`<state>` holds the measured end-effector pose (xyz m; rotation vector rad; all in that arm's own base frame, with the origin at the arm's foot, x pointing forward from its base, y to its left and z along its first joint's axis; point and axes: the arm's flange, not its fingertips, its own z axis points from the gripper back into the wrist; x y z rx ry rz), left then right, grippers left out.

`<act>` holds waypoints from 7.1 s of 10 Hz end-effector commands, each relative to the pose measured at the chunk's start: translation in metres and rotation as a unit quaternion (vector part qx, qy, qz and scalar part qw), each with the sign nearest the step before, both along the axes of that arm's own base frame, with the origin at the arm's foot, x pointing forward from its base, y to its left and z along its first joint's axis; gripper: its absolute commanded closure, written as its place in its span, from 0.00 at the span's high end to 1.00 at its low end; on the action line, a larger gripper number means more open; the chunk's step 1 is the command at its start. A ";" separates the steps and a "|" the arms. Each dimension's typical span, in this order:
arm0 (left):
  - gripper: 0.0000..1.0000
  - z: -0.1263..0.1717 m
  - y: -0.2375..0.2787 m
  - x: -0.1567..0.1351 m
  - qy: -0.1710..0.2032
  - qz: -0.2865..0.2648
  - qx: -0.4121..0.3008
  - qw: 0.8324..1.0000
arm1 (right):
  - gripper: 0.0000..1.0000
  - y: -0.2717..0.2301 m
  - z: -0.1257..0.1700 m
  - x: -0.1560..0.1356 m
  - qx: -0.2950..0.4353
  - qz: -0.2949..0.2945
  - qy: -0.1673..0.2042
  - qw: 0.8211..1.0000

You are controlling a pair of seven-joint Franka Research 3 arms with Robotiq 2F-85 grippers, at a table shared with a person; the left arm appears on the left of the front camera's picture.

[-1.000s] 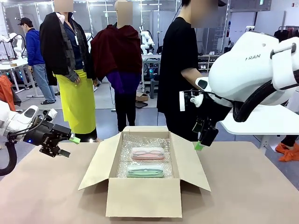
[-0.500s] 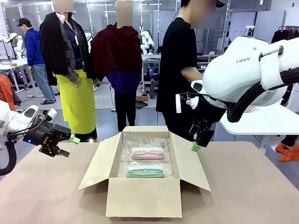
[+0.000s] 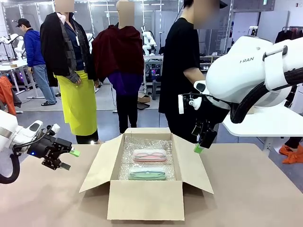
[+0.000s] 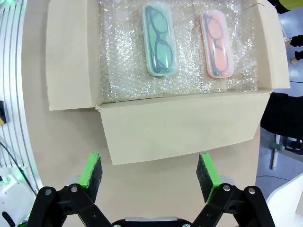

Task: Pack the glasses set securely to prepare it for shipping.
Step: Position the Package Box on the left side of the table.

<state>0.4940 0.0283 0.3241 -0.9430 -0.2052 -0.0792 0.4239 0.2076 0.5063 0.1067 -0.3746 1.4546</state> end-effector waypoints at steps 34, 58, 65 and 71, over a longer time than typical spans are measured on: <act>0.00 -0.045 -0.019 0.010 0.064 -0.012 -0.231 0.971 | 1.00 0.002 0.002 0.000 -0.003 -0.003 0.003 1.000; 0.95 0.090 0.227 -0.057 -0.028 0.094 -0.048 0.994 | 1.00 0.002 0.002 0.000 -0.003 -0.003 0.003 1.000; 1.00 0.157 0.159 -0.125 -0.157 0.032 0.041 0.986 | 1.00 0.002 0.002 0.000 -0.003 -0.003 0.003 1.000; 1.00 0.163 0.053 -0.137 -0.202 -0.096 0.142 0.964 | 1.00 0.002 0.002 0.000 -0.003 -0.003 0.003 1.000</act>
